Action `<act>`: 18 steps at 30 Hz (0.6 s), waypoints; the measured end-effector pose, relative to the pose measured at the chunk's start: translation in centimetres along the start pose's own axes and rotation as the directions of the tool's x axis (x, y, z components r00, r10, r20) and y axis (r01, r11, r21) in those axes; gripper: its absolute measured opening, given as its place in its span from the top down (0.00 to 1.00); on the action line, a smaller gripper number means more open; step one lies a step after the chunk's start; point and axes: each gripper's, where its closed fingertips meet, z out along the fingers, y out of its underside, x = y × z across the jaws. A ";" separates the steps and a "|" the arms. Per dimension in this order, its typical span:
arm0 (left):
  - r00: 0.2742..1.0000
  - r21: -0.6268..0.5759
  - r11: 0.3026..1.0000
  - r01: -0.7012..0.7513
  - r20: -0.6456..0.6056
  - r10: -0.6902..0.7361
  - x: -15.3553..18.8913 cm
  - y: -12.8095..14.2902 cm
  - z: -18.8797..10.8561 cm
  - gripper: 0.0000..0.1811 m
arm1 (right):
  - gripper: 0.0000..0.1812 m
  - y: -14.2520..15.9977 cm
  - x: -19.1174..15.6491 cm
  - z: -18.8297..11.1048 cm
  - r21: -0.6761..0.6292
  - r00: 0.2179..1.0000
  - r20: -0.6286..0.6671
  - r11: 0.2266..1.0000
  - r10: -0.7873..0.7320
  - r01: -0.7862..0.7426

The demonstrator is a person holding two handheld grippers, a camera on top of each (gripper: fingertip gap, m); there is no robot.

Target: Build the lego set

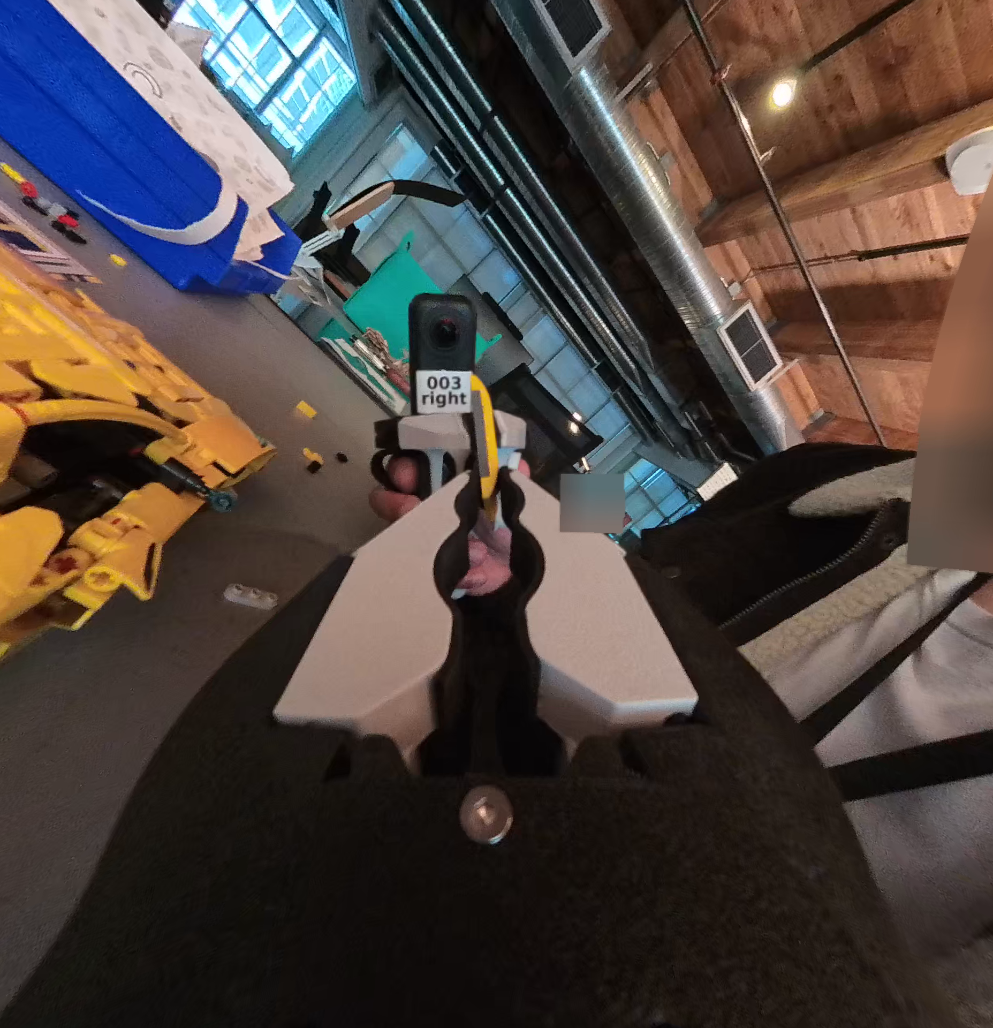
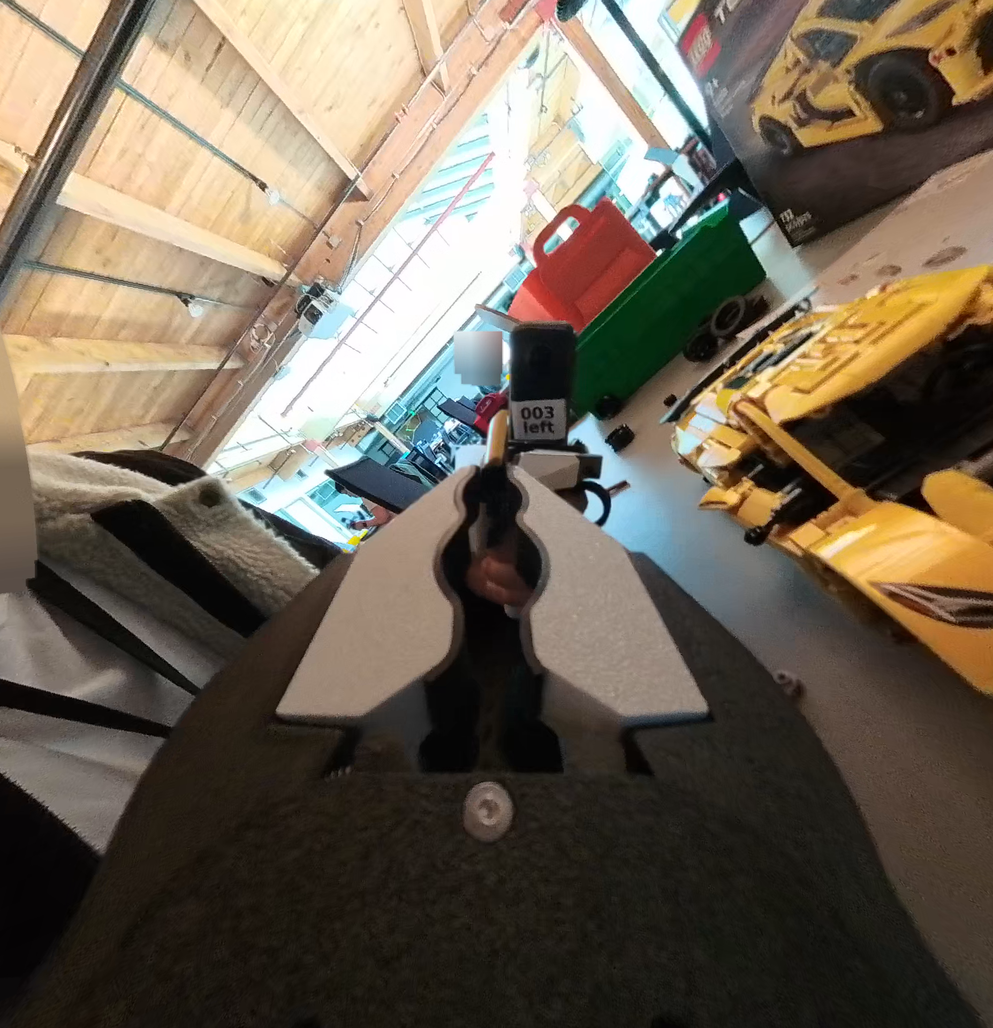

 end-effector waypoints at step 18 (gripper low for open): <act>0.995 -0.054 0.996 -0.071 0.063 0.074 -0.6 0.4 -0.2 0.97 | 0.88 1.5 0.5 0.4 -0.095 0.999 -0.043 0.995 -0.034 0.030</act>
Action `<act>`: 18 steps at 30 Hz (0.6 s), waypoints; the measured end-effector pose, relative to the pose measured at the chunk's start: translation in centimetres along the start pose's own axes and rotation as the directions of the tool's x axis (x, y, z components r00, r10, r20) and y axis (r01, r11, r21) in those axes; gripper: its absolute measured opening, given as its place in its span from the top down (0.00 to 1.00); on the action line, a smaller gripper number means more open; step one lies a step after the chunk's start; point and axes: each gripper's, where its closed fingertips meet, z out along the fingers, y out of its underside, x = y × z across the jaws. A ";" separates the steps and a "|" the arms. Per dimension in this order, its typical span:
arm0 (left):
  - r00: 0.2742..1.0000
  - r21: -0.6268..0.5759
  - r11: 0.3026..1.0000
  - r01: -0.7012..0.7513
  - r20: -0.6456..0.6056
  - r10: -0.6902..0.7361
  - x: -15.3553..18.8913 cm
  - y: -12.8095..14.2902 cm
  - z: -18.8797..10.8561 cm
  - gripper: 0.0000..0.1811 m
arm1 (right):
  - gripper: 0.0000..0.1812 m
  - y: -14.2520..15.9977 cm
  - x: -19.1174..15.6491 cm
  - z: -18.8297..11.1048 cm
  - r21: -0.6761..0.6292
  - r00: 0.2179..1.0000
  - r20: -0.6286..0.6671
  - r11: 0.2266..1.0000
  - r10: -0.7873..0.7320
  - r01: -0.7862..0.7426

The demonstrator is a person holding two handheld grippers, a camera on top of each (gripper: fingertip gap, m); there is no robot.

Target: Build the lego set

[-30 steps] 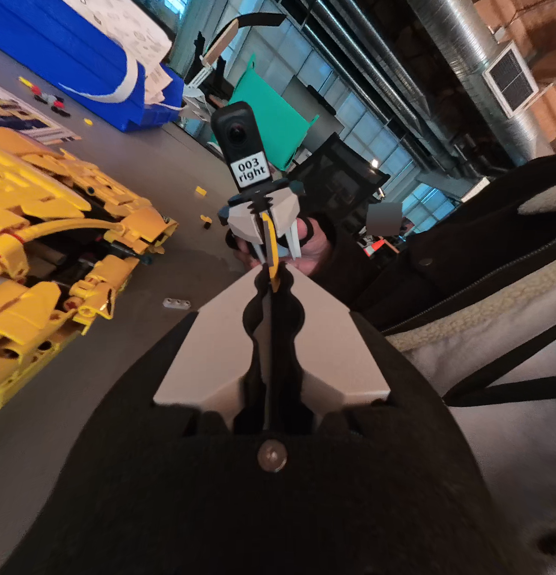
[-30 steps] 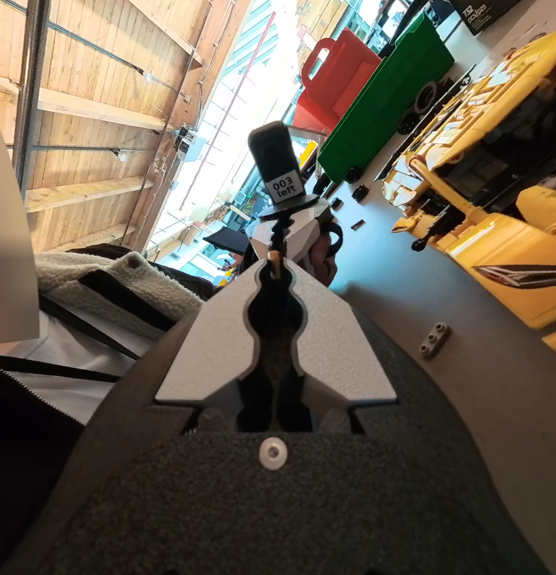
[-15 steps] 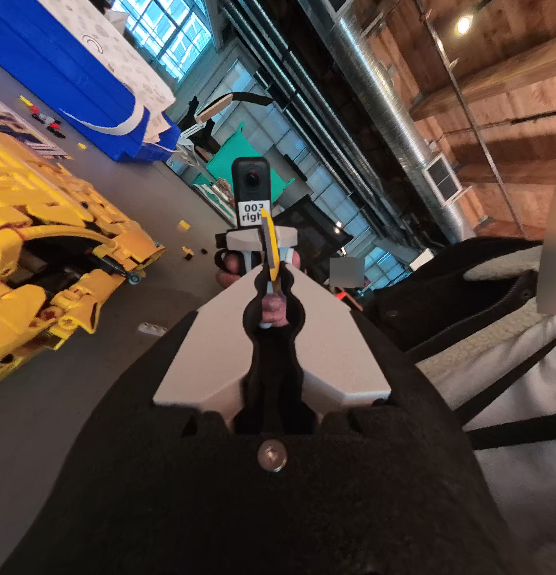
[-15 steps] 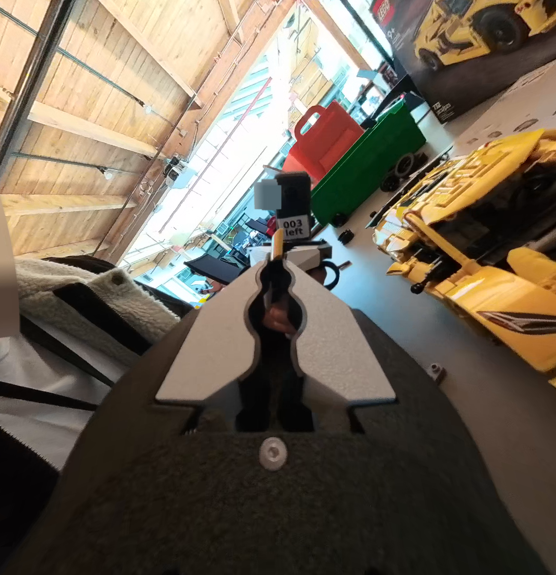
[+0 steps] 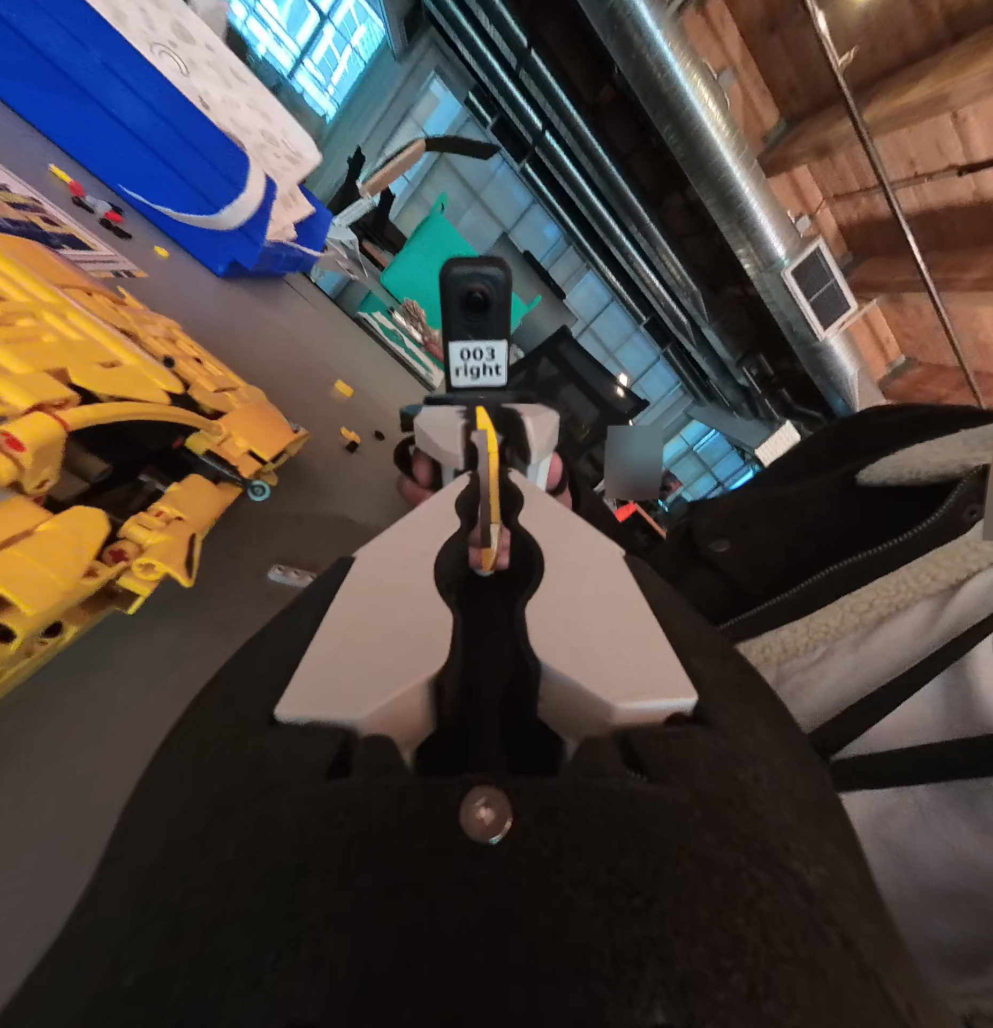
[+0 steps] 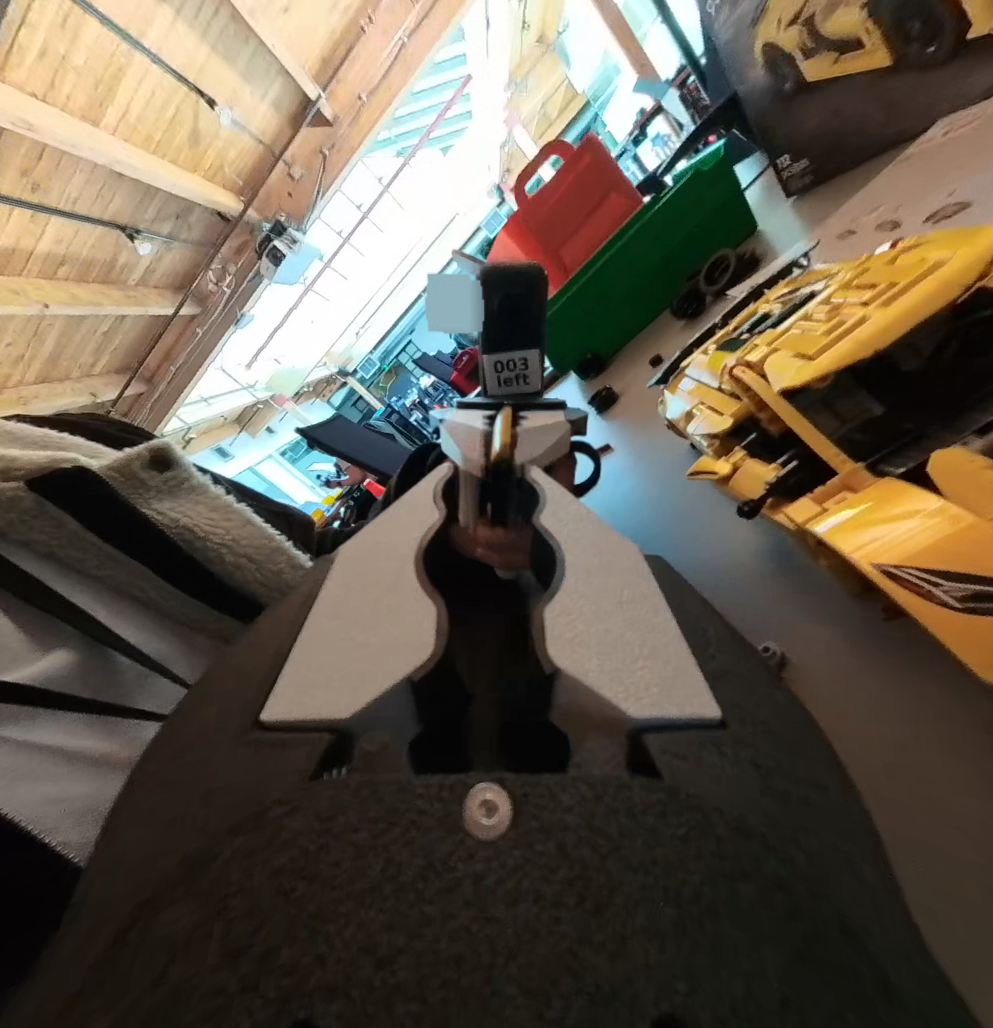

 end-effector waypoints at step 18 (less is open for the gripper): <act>1.000 0.063 0.998 0.022 -0.010 -0.022 0.2 -0.6 0.2 0.96 | 0.96 2.0 -0.3 1.5 -0.104 0.999 0.010 0.993 0.050 -0.049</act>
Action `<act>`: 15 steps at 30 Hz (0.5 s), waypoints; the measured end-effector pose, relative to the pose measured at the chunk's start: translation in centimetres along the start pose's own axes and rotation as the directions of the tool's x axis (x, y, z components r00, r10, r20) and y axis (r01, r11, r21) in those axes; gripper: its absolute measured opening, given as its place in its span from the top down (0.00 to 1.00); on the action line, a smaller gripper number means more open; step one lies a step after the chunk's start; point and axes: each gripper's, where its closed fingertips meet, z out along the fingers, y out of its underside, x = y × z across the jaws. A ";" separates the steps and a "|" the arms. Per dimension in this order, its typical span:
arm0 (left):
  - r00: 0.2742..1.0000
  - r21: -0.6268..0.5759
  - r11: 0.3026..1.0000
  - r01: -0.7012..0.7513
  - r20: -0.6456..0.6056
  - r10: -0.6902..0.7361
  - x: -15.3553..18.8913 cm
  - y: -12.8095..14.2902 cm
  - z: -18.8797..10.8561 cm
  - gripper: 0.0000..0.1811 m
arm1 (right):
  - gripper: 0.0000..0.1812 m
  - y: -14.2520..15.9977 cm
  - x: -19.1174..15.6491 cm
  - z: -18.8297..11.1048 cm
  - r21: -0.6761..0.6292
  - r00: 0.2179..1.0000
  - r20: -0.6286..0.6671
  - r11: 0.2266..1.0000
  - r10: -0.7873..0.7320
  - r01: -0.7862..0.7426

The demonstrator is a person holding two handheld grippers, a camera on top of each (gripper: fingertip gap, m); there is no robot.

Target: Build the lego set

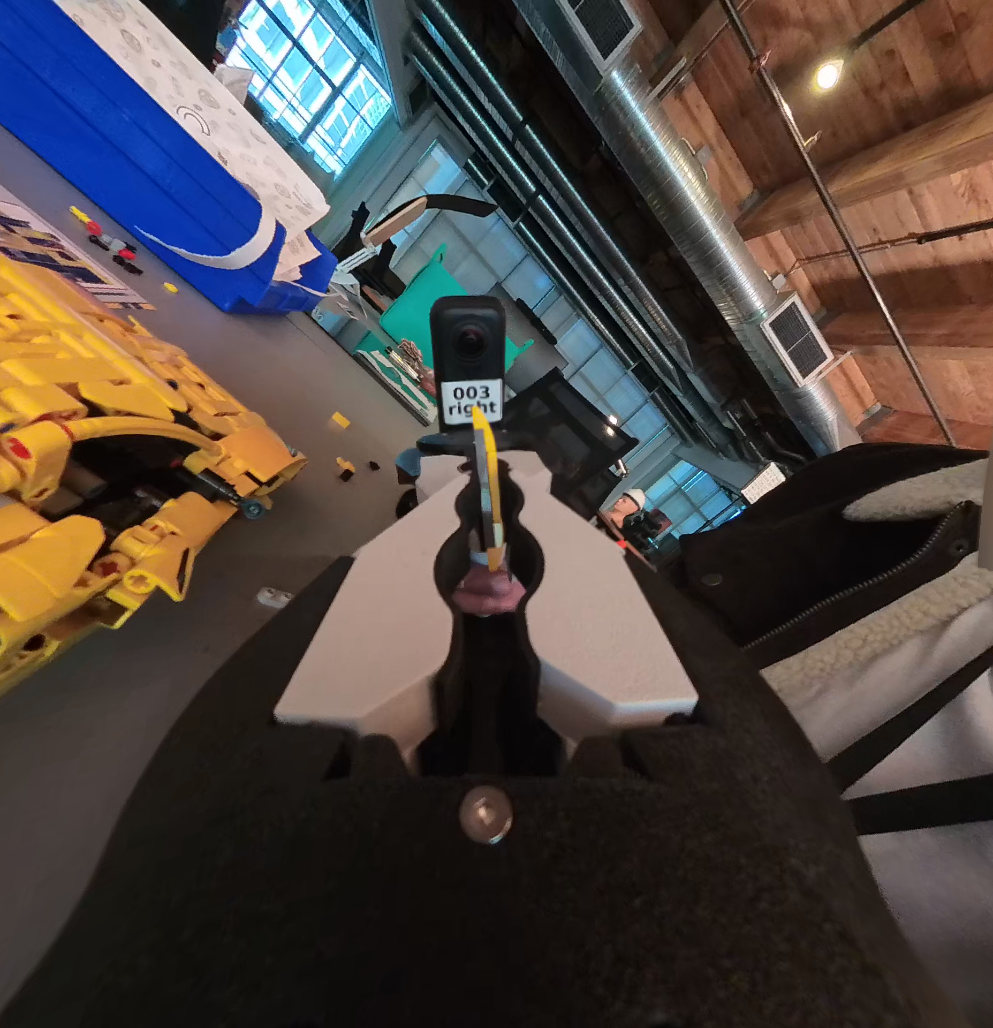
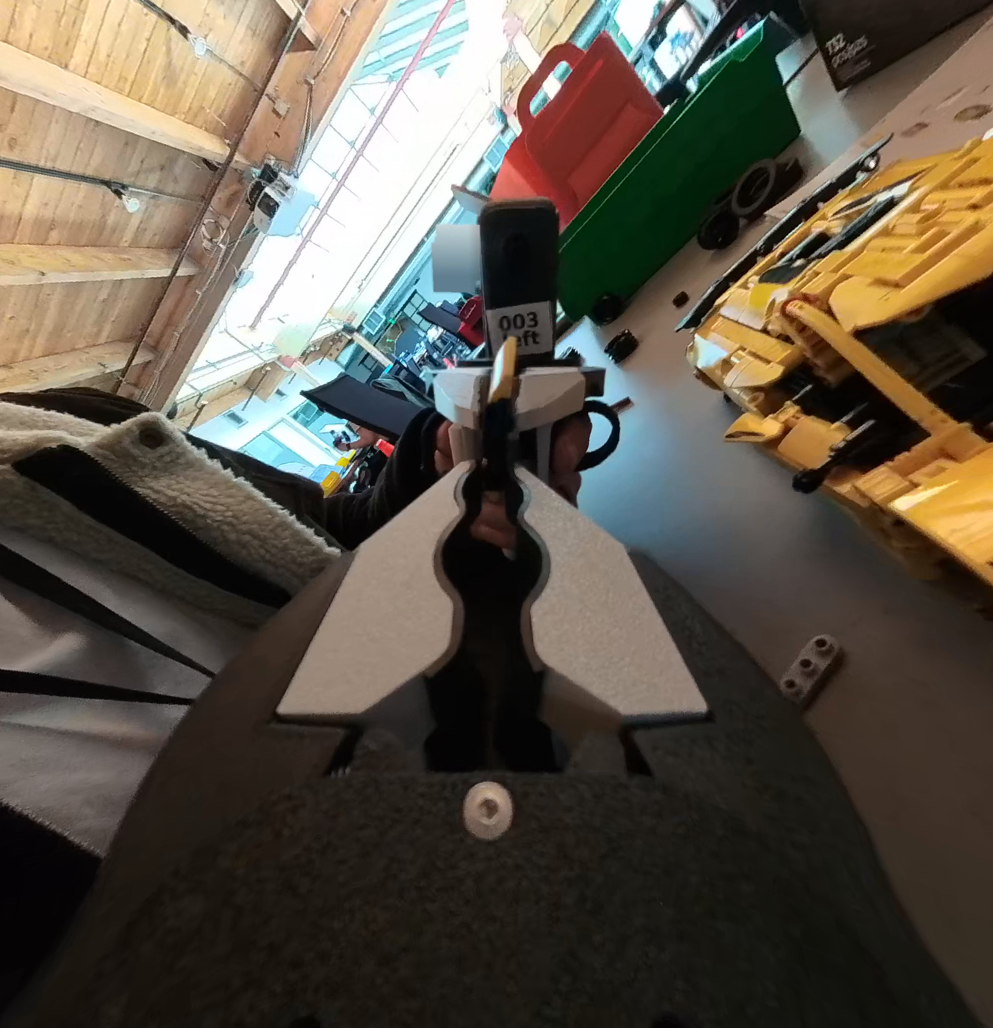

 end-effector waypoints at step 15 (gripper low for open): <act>0.997 -0.148 0.987 -0.062 -0.053 0.055 1.3 1.5 -1.1 0.96 | 0.96 0.3 -1.0 -0.3 -0.029 0.998 0.049 0.999 -0.032 0.033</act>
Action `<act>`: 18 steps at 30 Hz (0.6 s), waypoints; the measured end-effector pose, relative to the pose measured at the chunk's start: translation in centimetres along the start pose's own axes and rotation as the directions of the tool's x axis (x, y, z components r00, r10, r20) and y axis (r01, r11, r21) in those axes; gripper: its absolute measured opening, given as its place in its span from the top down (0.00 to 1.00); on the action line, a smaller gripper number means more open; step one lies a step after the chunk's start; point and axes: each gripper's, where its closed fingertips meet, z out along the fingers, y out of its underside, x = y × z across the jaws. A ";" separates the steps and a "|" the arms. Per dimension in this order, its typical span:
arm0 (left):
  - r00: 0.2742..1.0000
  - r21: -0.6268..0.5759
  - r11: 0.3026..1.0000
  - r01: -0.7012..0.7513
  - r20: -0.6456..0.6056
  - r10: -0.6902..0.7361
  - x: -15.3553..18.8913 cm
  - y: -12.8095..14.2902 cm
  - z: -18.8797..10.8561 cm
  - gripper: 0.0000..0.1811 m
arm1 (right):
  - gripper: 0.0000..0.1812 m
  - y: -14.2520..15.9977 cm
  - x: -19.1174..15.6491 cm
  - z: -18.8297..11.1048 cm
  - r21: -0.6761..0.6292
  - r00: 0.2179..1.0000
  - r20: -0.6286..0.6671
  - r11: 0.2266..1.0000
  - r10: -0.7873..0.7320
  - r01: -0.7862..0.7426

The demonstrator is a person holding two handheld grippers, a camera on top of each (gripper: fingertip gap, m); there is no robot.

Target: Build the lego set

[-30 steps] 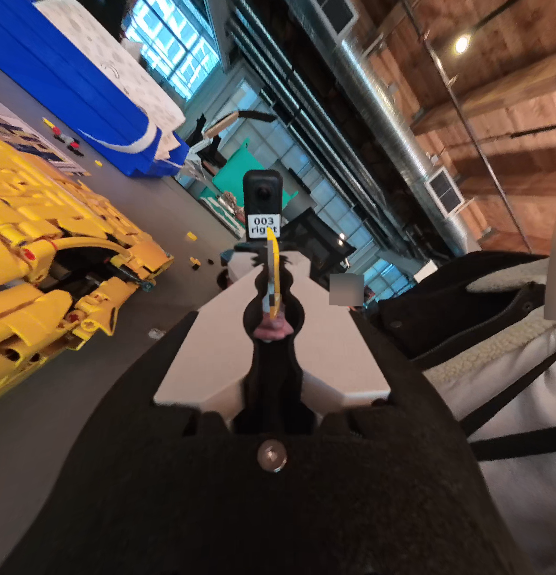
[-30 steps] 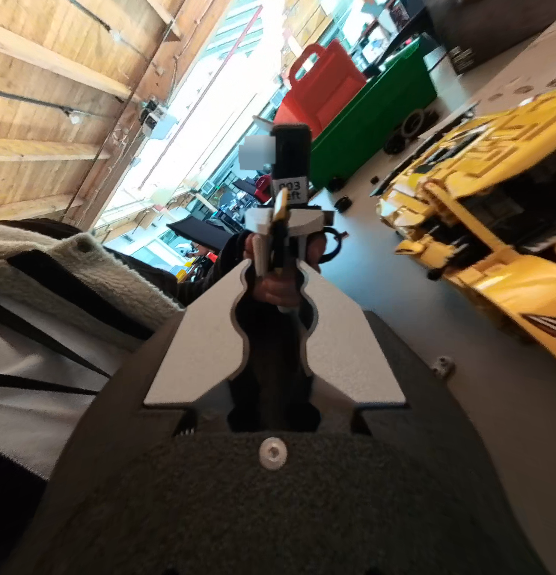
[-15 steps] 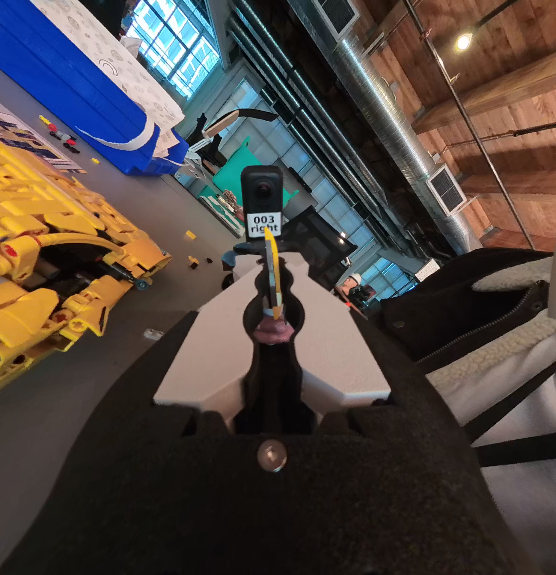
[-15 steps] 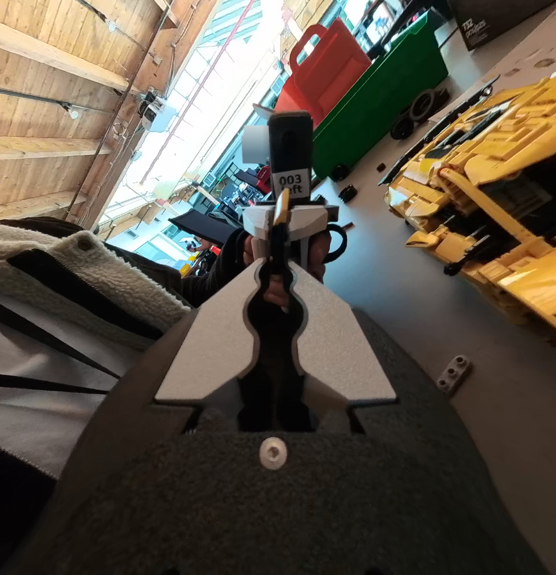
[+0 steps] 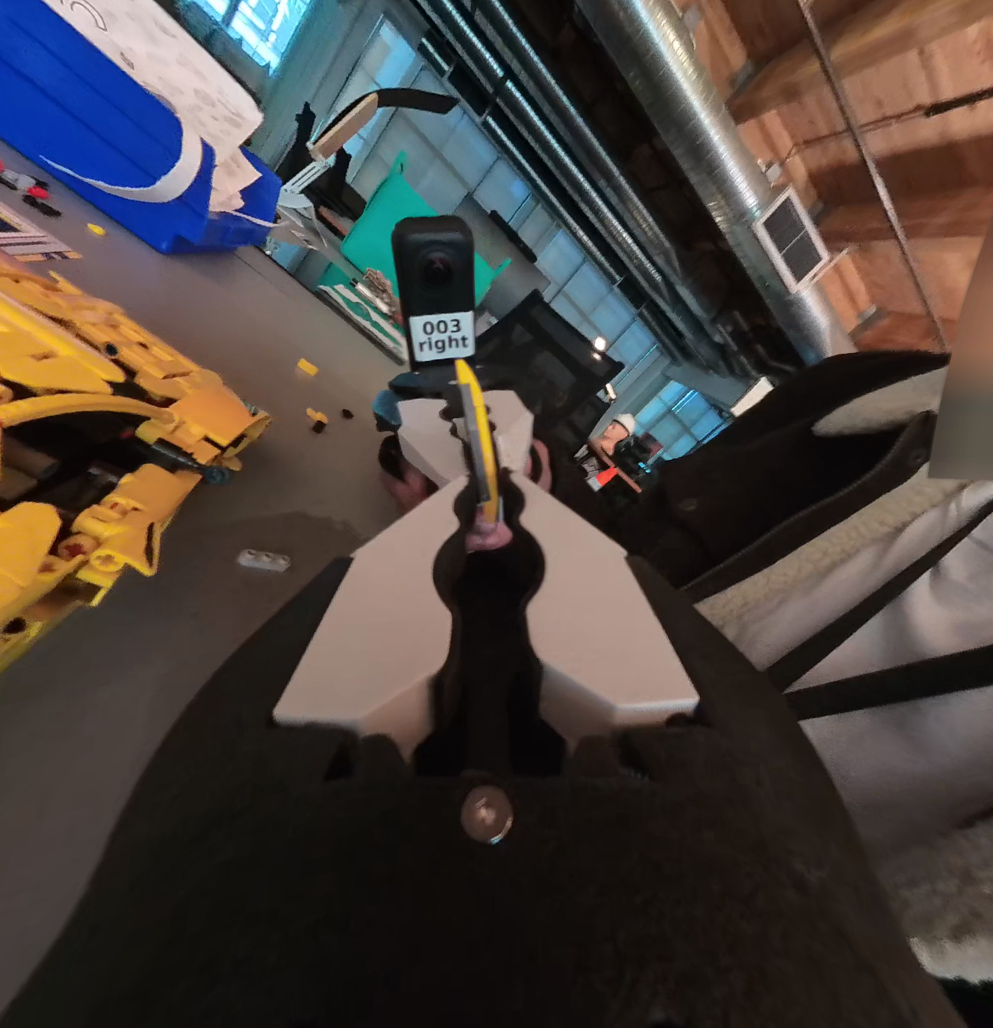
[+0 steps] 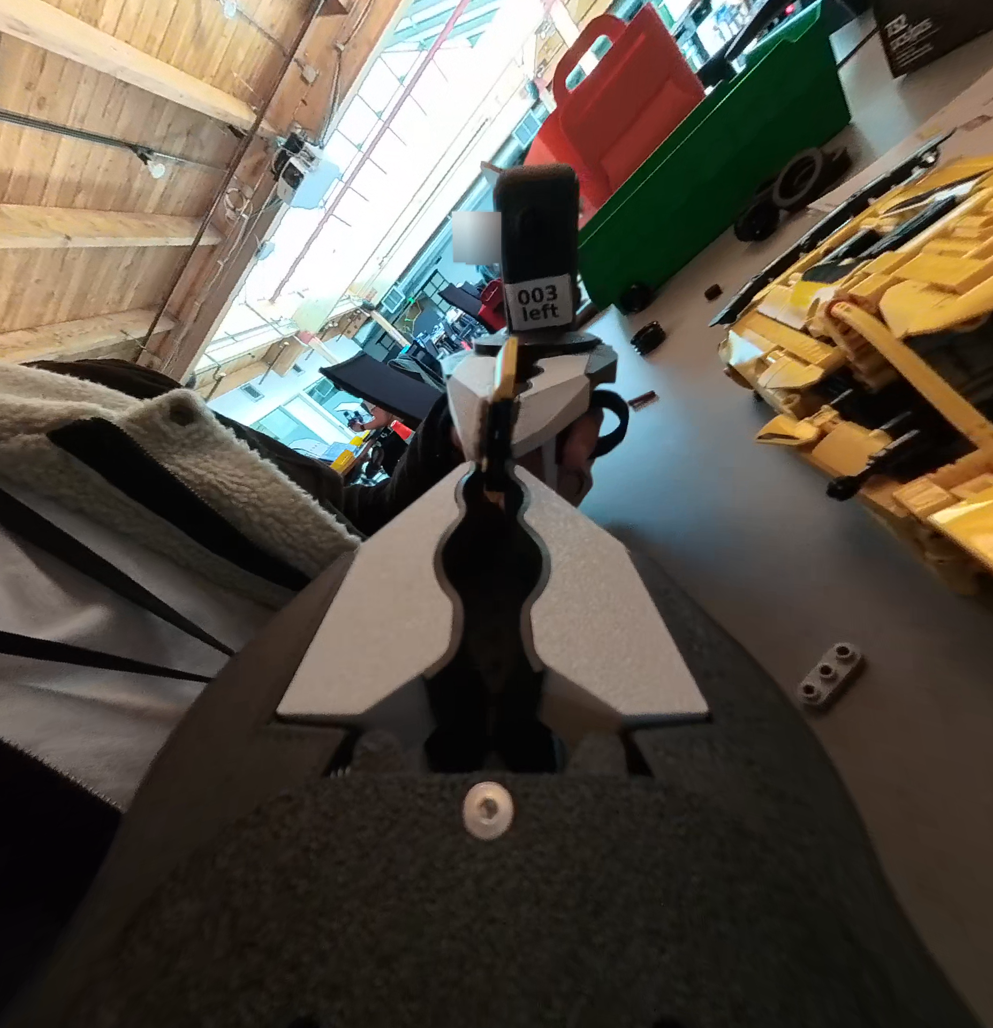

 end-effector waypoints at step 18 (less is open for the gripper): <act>0.994 0.009 0.998 -0.069 0.084 0.068 -0.7 0.1 0.0 0.97 | 0.97 -0.4 0.8 -0.5 0.021 0.996 -0.081 0.999 -0.043 0.045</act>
